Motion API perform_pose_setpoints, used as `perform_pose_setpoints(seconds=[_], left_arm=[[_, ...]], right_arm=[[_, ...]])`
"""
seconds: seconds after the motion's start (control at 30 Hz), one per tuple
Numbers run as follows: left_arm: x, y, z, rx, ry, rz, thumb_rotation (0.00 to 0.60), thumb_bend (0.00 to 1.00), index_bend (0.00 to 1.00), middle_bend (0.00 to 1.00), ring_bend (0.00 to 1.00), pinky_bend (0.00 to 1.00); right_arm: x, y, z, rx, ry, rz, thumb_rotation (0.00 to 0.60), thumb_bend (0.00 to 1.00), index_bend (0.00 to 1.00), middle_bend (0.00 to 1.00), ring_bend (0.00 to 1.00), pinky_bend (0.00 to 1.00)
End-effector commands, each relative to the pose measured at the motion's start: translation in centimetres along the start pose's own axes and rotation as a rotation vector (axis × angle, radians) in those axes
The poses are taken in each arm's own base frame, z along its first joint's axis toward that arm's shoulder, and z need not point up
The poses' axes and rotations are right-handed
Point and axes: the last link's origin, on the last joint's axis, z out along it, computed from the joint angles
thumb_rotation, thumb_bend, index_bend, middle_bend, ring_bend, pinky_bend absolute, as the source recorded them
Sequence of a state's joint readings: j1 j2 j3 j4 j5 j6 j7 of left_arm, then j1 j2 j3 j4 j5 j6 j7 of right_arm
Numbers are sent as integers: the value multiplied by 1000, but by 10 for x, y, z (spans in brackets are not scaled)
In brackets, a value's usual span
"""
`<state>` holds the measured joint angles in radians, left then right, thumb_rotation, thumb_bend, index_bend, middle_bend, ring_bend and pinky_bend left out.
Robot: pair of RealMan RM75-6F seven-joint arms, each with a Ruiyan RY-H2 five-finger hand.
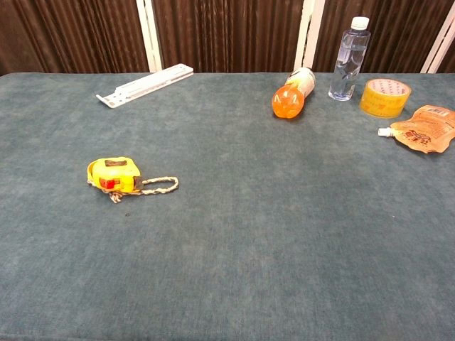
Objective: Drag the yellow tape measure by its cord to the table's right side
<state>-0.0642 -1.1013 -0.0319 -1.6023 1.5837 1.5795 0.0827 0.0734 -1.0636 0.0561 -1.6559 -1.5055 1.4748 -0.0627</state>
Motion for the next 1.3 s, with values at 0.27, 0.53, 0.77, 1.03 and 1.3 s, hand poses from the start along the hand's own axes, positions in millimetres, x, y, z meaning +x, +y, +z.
perform_pose_setpoints(seconds=[0.27, 0.53, 0.77, 1.03, 1.3], left_arm=[[5, 2, -3, -7, 25, -11, 600, 384, 91, 0, 0, 59], [3, -1, -3, 11, 14, -19, 600, 384, 91, 0, 0, 60], [5, 0, -4, 14, 17, -31, 600, 380, 91, 0, 0, 60], [8, -3, -5, 26, 27, -35, 600, 380, 91, 0, 0, 60], [9, -6, -7, 45, 27, -15, 600, 381, 91, 0, 0, 60]], right_arm=[[-4, -1, 2, 9, -27, -7, 600, 0, 123, 22, 8, 0], [-6, -2, 2, 23, -36, -7, 600, 0, 139, 22, 8, 0], [-10, -21, 28, 140, -37, 24, 600, 0, 182, 22, 20, 0], [-6, -82, 105, 316, -108, -42, 600, 0, 210, 23, 30, 0], [-37, -175, 163, 549, -186, -42, 600, 63, 268, 53, 76, 0]])
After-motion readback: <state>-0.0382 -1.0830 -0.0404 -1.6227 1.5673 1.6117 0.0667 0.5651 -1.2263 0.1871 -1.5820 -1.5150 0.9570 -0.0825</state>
